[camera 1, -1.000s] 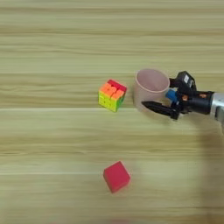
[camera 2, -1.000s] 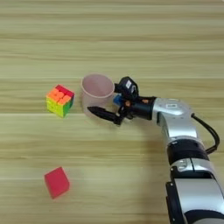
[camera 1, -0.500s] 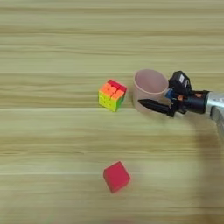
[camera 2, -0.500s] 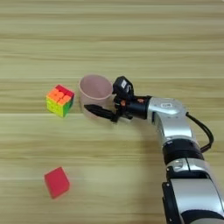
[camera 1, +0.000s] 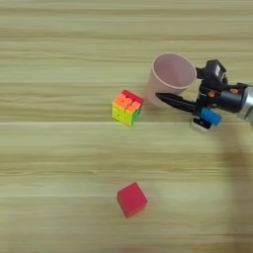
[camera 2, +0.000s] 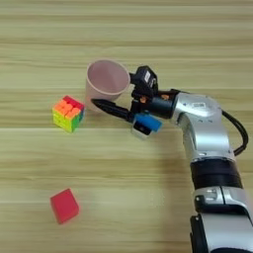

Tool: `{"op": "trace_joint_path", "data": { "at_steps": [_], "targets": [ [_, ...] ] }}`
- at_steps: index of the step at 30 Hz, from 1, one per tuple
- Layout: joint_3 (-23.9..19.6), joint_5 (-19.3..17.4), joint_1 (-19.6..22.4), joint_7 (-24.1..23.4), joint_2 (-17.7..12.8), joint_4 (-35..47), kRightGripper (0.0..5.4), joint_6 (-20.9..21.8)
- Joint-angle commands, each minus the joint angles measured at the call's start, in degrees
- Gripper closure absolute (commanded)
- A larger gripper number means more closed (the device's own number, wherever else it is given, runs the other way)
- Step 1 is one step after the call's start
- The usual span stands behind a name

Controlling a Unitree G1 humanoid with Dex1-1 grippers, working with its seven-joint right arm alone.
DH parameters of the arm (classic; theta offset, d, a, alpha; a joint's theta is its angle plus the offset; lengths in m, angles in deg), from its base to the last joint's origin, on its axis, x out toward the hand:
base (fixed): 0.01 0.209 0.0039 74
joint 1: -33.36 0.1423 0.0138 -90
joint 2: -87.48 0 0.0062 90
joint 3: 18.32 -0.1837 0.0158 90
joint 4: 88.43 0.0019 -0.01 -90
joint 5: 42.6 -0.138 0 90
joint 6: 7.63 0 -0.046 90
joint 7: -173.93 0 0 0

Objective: Move the objects on the table

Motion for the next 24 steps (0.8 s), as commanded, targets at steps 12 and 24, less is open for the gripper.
{"op": "trace_joint_path", "data": {
  "at_steps": [12,24],
  "targets": [
    [11.4,-2.0,-3.6,-1.2,2.4,23.4,1.13,-7.4],
    [15.5,-0.4,-4.5,0.1,2.8,20.2,1.13,-7.0]
  ]
}}
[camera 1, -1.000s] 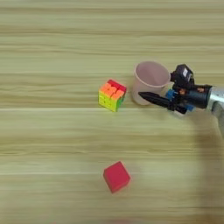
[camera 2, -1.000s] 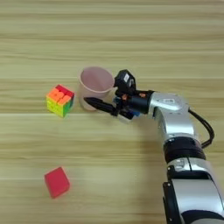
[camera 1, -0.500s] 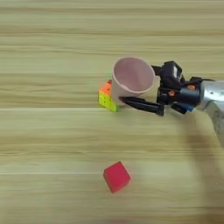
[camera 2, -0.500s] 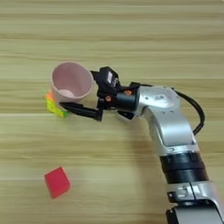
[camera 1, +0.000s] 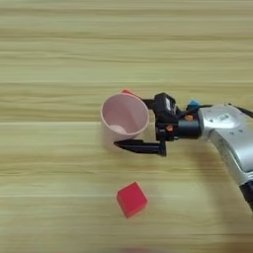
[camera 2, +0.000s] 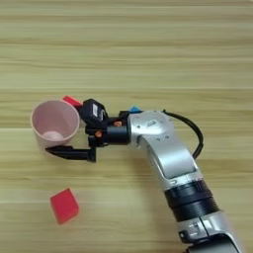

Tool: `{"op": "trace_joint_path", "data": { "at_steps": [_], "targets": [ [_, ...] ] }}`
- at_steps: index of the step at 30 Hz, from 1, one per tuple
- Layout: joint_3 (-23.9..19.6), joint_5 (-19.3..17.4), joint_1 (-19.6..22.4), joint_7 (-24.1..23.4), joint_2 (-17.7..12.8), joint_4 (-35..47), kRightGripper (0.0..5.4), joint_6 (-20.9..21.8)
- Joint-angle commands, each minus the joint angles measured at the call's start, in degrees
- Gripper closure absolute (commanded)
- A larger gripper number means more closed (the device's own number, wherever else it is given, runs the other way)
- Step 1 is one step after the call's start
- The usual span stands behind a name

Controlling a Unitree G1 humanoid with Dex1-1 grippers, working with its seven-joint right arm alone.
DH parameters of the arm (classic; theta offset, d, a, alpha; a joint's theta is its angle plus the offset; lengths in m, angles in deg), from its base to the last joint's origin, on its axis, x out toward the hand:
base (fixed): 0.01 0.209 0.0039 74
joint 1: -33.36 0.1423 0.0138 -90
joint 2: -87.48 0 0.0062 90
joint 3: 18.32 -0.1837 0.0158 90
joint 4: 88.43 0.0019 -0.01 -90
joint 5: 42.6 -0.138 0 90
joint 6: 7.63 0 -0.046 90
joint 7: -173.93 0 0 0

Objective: Move the objects on the table

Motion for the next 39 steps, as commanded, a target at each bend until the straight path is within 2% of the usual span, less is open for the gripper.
{"op": "trace_joint_path", "data": {
  "at_steps": [1,12,19,29,30,31,35,39],
  "targets": [
    [-0.9,-0.2,3.2,-1.2,-0.6,1.3,1.13,1.5],
    [0.1,0.8,3.5,-0.8,-0.3,-1.3,1.13,1.9],
    [2.6,3.8,4.5,0.9,-0.1,-7.3,1.13,4.0],
    [3.3,4.9,5.1,2.0,0.8,-11.6,1.13,5.2],
    [3.4,5.0,5.0,2.2,0.7,-11.6,0.84,5.2],
    [3.4,5.0,5.0,2.3,0.7,-11.6,0.84,5.2],
    [3.3,5.0,5.0,2.5,0.7,-11.6,0.27,5.3],
    [3.0,4.6,4.8,3.0,0.3,-10.7,0.05,5.0]
  ]
}}
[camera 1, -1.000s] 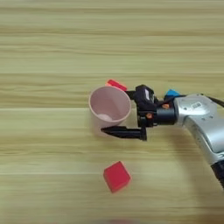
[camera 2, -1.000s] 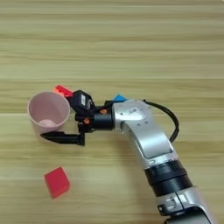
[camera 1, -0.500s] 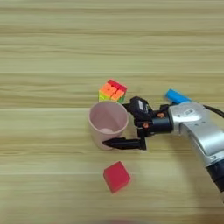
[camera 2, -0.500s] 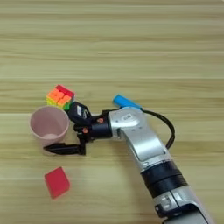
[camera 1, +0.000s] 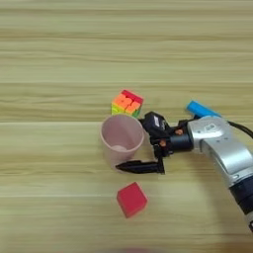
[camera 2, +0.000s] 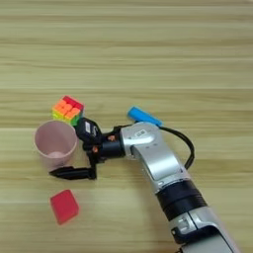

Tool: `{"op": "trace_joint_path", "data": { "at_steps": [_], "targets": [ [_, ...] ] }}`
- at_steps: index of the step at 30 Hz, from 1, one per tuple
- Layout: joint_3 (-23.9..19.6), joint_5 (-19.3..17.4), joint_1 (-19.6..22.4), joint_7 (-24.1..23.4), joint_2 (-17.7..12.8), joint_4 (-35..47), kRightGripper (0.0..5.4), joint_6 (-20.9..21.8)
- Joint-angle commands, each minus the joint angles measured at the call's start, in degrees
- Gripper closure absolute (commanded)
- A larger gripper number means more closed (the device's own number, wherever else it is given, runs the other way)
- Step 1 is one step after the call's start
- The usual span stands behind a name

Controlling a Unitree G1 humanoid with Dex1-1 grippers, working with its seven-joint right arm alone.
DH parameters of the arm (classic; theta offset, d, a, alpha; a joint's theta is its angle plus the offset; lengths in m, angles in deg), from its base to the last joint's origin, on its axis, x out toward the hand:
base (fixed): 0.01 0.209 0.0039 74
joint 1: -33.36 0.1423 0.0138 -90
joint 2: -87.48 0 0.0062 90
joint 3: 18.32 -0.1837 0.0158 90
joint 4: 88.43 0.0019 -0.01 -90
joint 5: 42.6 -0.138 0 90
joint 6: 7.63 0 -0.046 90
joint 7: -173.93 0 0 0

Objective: Move the objects on the table

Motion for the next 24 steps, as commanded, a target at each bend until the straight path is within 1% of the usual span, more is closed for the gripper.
{"op": "trace_joint_path", "data": {
  "at_steps": [1,6,14,19,24],
  "targets": [
    [-1.6,-0.8,3.4,-1.0,-1.0,2.7,0.05,0.6],
    [-2.2,-1.0,3.5,-0.6,-1.2,2.6,0.05,0.7],
    [-4.3,-1.9,3.4,0.1,-2.8,2.8,0.05,1.1],
    [-6.7,-3.0,2.7,1.9,-5.0,2.7,0.05,2.1],
    [-9.5,-4.9,1.3,4.8,-8.0,3.5,0.05,3.4]
  ]
}}
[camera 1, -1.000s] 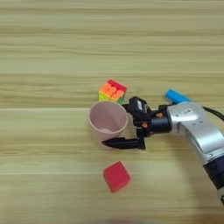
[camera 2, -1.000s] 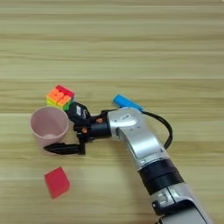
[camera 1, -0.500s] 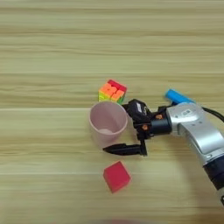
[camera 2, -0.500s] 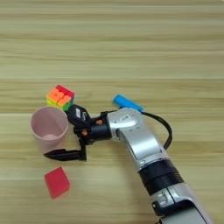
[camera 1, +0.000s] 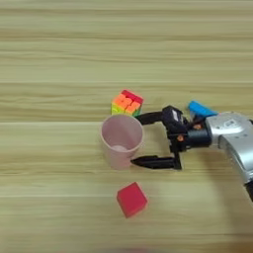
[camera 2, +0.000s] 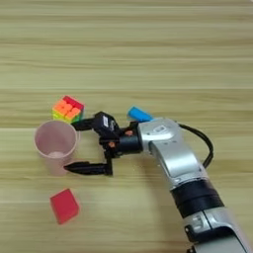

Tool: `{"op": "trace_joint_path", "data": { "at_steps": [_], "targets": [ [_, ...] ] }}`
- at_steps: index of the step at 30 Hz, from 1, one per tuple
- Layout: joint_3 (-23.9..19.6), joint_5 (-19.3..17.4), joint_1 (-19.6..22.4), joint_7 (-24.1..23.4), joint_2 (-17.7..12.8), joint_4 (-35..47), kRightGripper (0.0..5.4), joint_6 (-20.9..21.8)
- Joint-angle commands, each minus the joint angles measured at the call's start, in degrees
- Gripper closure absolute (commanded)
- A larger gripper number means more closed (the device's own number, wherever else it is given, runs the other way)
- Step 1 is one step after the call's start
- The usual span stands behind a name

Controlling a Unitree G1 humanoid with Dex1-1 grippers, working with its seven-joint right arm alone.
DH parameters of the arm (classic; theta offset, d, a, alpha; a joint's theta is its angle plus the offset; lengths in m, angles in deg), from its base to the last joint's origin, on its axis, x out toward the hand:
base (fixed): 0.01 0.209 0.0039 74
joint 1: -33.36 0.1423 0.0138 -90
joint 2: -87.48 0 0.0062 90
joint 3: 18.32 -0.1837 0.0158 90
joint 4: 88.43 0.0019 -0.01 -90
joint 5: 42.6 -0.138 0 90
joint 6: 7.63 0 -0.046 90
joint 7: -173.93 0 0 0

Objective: Move the objects on the table

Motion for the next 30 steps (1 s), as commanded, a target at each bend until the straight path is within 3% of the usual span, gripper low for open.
{"op": "trace_joint_path", "data": {
  "at_steps": [1,10,15,25,30],
  "targets": [
    [-4.2,-2.4,2.0,0.5,-3.8,2.7,0.05,2.8],
    [-9.8,-4.1,1.9,1.2,-6.5,-0.5,0.05,5.1],
    [-12.7,-6.2,1.8,-1.1,-5.2,0.7,0.05,3.7],
    [-18.9,-11.6,0.3,-17.2,0.8,10.6,0.05,-3.0],
    [-21.1,-10.7,-1.2,-29.0,6.0,14.1,0.05,-3.1]
  ]
}}
